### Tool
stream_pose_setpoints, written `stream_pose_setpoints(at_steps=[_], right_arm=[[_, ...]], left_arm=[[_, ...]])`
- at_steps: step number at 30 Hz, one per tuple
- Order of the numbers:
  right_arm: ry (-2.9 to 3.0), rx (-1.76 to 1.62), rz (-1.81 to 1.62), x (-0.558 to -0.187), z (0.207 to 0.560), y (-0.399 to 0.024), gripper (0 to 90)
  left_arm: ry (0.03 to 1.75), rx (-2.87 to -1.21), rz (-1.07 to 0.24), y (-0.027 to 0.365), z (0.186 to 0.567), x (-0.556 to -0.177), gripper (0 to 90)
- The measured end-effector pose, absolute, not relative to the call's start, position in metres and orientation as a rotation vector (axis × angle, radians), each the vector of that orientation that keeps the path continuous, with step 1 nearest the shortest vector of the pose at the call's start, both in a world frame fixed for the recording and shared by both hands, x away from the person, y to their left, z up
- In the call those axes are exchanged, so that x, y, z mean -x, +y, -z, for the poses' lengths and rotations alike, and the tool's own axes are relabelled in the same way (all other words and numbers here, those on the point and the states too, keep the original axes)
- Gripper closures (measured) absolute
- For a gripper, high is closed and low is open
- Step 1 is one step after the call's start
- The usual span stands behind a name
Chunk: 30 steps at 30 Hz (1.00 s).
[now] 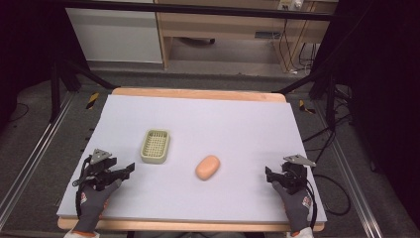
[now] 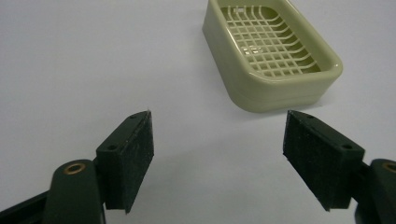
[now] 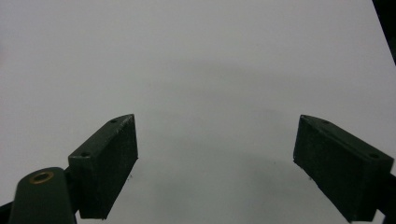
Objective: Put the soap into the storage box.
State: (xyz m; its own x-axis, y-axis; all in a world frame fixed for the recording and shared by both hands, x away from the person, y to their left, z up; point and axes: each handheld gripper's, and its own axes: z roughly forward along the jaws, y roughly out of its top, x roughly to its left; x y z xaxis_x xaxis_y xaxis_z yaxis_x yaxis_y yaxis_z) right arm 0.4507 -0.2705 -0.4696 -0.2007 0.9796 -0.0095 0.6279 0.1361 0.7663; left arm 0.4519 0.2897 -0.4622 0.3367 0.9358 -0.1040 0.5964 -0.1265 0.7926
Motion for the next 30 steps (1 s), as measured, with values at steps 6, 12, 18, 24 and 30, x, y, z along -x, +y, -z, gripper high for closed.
stream_pose_setpoints(at_steps=[6, 12, 18, 24, 30], right_arm=[[1.905, -1.53, -0.882, -0.448, 0.469, -0.269, 12.6], [1.908, -1.526, -0.886, -0.447, 0.468, -0.27, 12.3], [1.898, -1.533, -0.893, -0.447, 0.468, -0.27, 11.5], [1.902, -1.535, -0.893, -0.446, 0.468, -0.27, 10.8], [1.901, -1.532, -0.905, -0.447, 0.467, -0.269, 10.8]], left_arm=[[1.343, -1.81, -0.531, 0.287, 0.458, -0.449, 24.8], [1.298, -1.819, -0.524, 0.279, 0.453, -0.445, 24.7], [1.263, -1.834, -0.509, 0.267, 0.45, -0.443, 24.5], [1.237, -1.852, -0.507, 0.257, 0.448, -0.442, 24.6], [1.225, -1.855, -0.498, 0.252, 0.446, -0.442, 24.7]])
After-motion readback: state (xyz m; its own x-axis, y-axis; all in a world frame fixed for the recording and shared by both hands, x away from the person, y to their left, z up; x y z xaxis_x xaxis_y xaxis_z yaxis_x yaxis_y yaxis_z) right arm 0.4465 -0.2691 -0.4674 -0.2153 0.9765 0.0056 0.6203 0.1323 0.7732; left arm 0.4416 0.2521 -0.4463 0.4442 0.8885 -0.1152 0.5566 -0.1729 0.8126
